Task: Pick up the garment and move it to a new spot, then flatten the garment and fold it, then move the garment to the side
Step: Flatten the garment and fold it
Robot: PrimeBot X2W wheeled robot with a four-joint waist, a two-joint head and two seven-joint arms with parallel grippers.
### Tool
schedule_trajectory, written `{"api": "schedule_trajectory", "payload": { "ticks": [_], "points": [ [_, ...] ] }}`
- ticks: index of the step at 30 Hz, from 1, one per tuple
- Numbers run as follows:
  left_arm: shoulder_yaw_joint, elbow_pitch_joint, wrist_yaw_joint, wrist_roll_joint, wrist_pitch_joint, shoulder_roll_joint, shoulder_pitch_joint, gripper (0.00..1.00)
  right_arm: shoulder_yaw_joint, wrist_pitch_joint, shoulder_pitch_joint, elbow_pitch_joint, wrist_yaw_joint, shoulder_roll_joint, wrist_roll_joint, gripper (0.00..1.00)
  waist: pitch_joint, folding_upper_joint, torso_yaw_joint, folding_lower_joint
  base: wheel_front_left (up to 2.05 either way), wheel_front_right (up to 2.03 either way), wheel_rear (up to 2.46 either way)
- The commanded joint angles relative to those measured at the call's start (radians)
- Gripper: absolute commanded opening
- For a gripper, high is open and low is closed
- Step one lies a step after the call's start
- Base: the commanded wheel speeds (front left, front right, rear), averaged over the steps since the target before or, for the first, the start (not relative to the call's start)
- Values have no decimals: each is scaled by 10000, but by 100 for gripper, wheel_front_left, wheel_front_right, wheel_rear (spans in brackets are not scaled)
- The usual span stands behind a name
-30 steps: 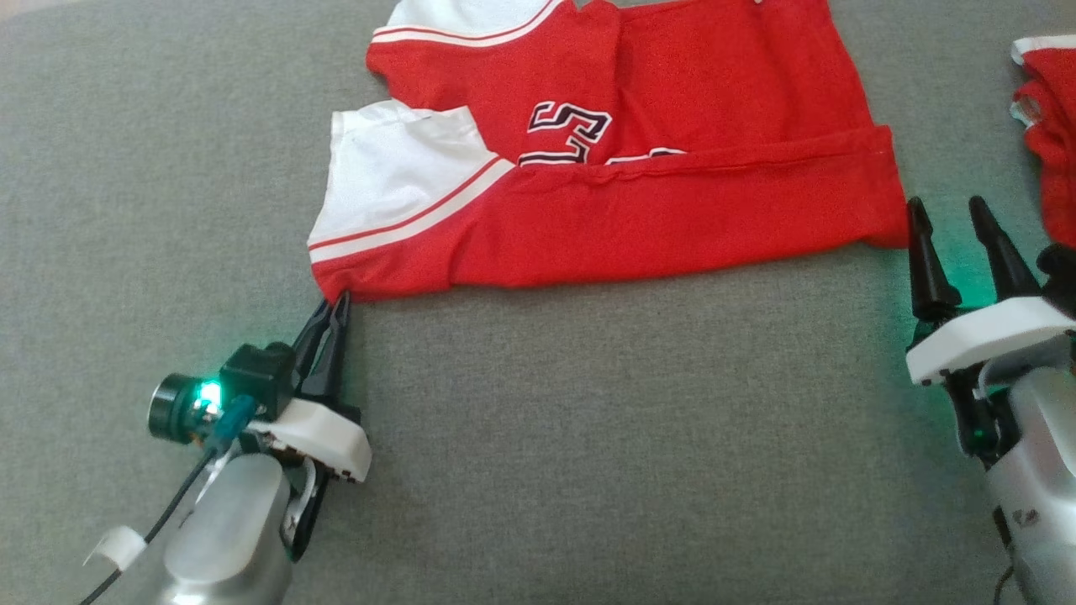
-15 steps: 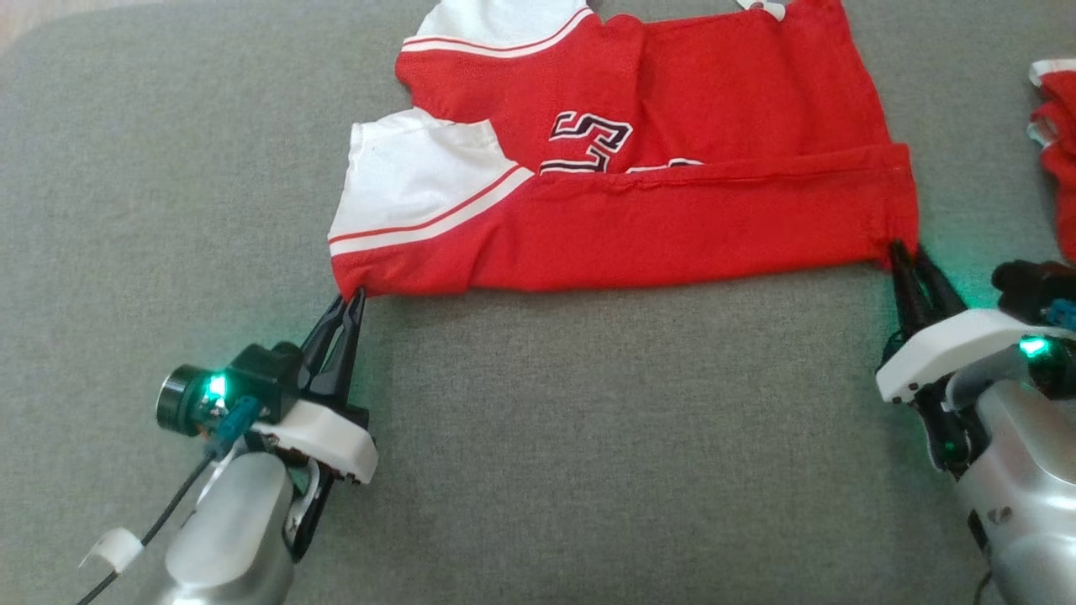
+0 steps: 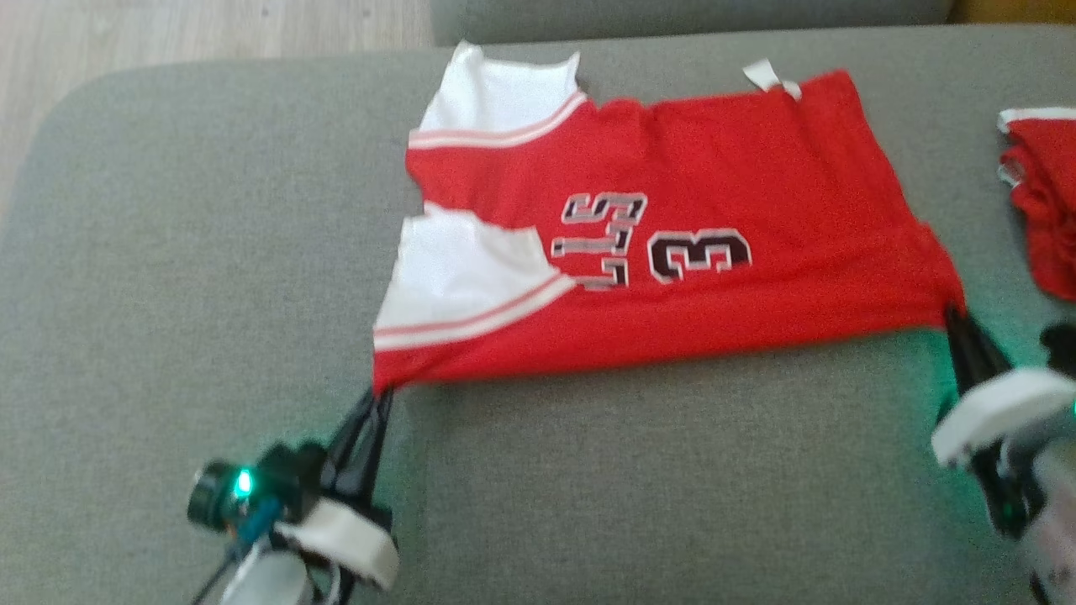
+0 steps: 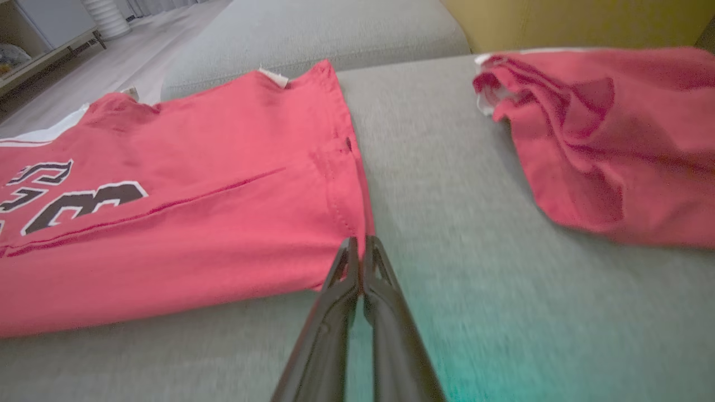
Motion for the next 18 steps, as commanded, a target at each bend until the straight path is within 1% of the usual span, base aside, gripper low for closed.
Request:
{"api": "schedule_trajectory", "payload": {
  "ticks": [1, 6, 7, 9, 14, 18],
  "points": [
    [370, -385, 103, 1, -64, 198, 133, 0, 53, -129, 473, -220, 65, -342, 147, 0, -228, 0, 5, 1, 0, 0, 0],
    [348, -1089, 306, -99, -64, 150, 1382, 0, -164, -165, 1660, -590, 65, -467, 292, 0, -693, 0, -19, 1, 0, 0, 0],
    [337, -1316, 373, -169, -64, 142, 1814, 0, -418, -181, 2141, -797, 65, -489, 317, 0, -835, 0, 6, 1, 0, 0, 0],
    [281, -1517, 343, -230, -64, 149, 2157, 0, -741, -202, 2662, -981, 65, -537, 127, 0, -986, 0, 78, 1, 0, 0, 0],
    [241, -1835, 374, -311, -64, 271, 2705, 0, -1683, -223, 3917, -1587, 65, -245, -435, 0, -1134, 0, 175, 1, 0, 0, 0],
    [116, -2012, 264, -239, -64, 365, 2920, 0, -2357, -219, 4624, -2025, 65, 84, -1156, 0, -1254, 0, 237, 1, 0, 0, 0]
  ]
}}
